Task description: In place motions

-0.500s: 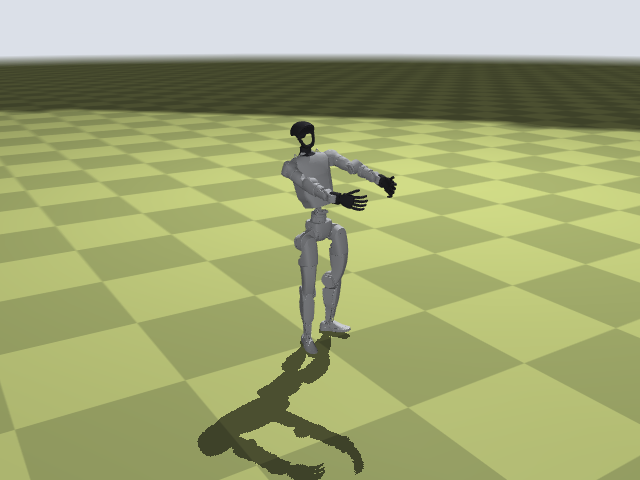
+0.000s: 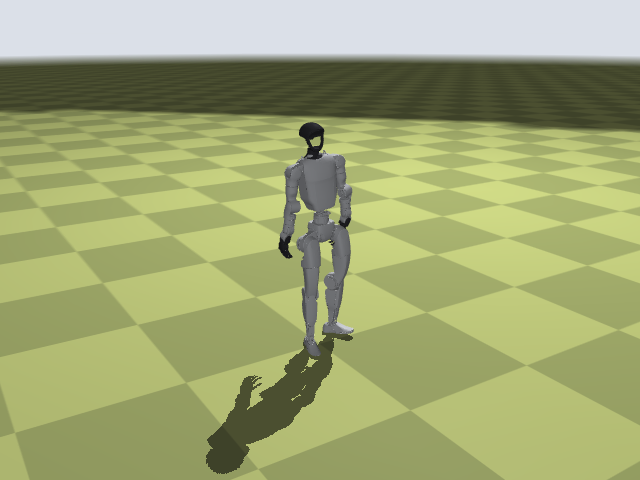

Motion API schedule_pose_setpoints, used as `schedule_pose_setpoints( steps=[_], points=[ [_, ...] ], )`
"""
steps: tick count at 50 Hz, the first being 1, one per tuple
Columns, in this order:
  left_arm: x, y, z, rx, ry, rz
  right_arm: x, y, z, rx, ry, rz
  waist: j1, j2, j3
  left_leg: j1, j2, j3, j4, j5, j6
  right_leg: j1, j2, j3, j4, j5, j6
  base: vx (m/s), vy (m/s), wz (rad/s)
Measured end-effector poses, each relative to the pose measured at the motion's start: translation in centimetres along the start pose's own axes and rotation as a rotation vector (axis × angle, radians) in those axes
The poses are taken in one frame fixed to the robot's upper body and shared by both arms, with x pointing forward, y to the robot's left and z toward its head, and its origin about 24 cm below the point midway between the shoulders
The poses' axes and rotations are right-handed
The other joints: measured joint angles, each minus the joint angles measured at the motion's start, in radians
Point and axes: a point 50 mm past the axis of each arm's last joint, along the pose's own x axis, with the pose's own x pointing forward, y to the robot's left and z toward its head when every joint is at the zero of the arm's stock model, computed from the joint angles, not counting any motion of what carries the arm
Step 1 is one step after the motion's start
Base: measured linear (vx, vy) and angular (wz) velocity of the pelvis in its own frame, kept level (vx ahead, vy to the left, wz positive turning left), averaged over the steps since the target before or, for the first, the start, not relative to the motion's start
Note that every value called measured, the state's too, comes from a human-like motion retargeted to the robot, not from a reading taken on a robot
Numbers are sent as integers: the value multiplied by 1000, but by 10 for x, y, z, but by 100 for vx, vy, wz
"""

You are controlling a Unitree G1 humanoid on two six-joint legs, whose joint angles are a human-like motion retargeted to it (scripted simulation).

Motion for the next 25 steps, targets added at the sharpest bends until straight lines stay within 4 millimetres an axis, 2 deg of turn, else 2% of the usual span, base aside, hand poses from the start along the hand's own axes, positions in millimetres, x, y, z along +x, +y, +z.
schedule_pose_setpoints(
  steps=[3,5,7,9,11,12,14,18,21,23,25],
  points=[
    [26,-38,-77,-349,80,-119,20,12,-77,268,126,126,-6,-4,-17,-19,-3,-4,1,0,-2,-14,-6,-4,2,-6,1,17,-2,13],
    [32,-62,-121,-585,135,-177,24,14,-122,408,214,145,-7,-2,-35,-32,-5,-7,2,-1,-2,-24,-9,-6,2,-9,2,16,0,10],
    [31,-76,-157,-736,194,-157,22,14,-157,510,313,124,-4,1,-45,-41,-4,-8,3,-1,-3,-30,-9,-6,2,-10,2,8,0,3],
    [30,-85,-180,-812,244,-102,20,12,-176,580,382,84,-3,2,-36,-39,-1,-4,5,0,-3,-28,-7,-2,1,-9,1,0,0,0],
    [31,-89,-186,-847,261,-61,19,9,-177,625,387,33,-1,2,-17,-33,3,0,7,2,-4,-22,-5,1,1,-7,1,-10,-1,-12],
    [31,-88,-185,-857,256,-52,20,7,-172,637,363,12,-2,3,-8,-33,6,1,9,3,-4,-20,-3,2,1,-6,1,-15,-1,-3],
    [33,-85,-171,-864,216,-58,23,2,-150,631,274,-7,-4,9,0,-43,11,-1,13,5,-4,-24,0,-1,2,-4,1,-17,0,6],
    [34,-59,-119,-784,91,-62,20,-6,-85,520,64,64,-19,31,-27,-92,25,-14,25,11,-7,-55,2,-17,4,-1,5,-14,3,26],
    [24,-31,-57,-584,-35,-58,4,-11,-21,366,-79,137,-33,41,-61,-127,29,-21,33,18,-10,-79,-1,-29,6,5,6,-16,3,29],
    [8,-17,-3,-412,-122,-88,-15,-7,33,252,-198,189,-31,37,-72,-136,29,-22,36,23,-13,-87,-6,-31,7,12,6,-20,0,11],
    [-16,-13,60,-254,-225,-123,-44,5,90,127,-334,247,-20,25,-82,-136,26,-20,35,29,-15,-90,-10,-30,7,21,5,-19,-2,-2]
  ],
)
